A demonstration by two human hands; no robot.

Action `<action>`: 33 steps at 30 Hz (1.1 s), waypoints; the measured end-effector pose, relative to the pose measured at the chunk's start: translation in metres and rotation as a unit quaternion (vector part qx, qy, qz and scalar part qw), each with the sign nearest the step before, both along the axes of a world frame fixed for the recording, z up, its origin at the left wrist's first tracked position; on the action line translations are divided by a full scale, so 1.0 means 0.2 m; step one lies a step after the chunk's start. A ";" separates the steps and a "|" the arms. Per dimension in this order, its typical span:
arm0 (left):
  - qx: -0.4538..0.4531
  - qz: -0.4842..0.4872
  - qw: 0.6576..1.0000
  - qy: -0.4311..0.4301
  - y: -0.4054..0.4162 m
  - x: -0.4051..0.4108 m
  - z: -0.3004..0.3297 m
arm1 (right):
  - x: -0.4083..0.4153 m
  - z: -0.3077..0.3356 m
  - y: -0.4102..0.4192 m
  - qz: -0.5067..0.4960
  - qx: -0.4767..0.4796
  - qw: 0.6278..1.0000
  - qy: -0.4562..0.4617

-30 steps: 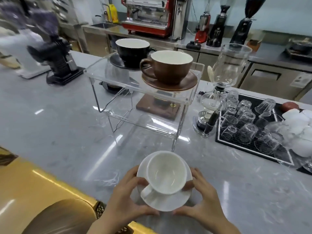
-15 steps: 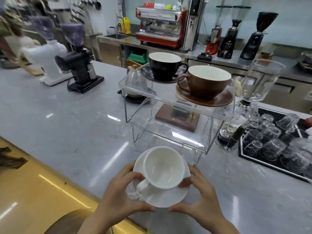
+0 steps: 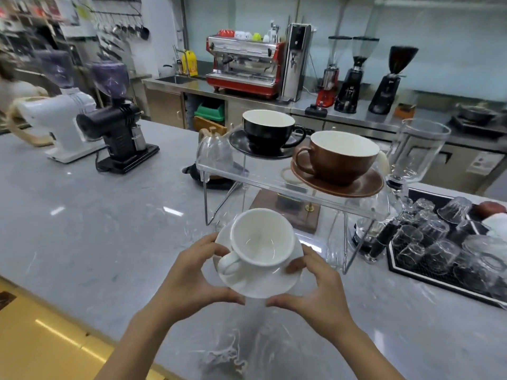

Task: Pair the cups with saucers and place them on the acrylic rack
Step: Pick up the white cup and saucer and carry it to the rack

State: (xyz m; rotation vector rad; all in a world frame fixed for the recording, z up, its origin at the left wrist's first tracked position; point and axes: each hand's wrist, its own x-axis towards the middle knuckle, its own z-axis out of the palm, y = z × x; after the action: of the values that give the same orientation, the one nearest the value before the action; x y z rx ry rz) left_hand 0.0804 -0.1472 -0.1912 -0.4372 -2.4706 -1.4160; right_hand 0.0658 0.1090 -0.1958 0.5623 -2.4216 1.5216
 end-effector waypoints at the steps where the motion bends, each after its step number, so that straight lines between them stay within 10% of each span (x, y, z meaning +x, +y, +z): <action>1: 0.005 -0.005 1.000 -0.006 -0.01 -0.03 0.00 | -0.02 0.01 -0.01 -0.009 0.000 1.000 -0.003; 33: -0.028 -0.048 0.986 -0.155 0.13 -0.68 0.11 | -0.44 0.10 -0.01 -0.111 0.047 0.987 -0.102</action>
State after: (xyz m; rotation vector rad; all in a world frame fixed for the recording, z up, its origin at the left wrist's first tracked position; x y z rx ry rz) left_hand -0.0552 -0.1220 -0.1688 -0.3750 -2.7733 -1.5597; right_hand -0.0214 0.1062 -0.1750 0.1505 -2.6154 1.4399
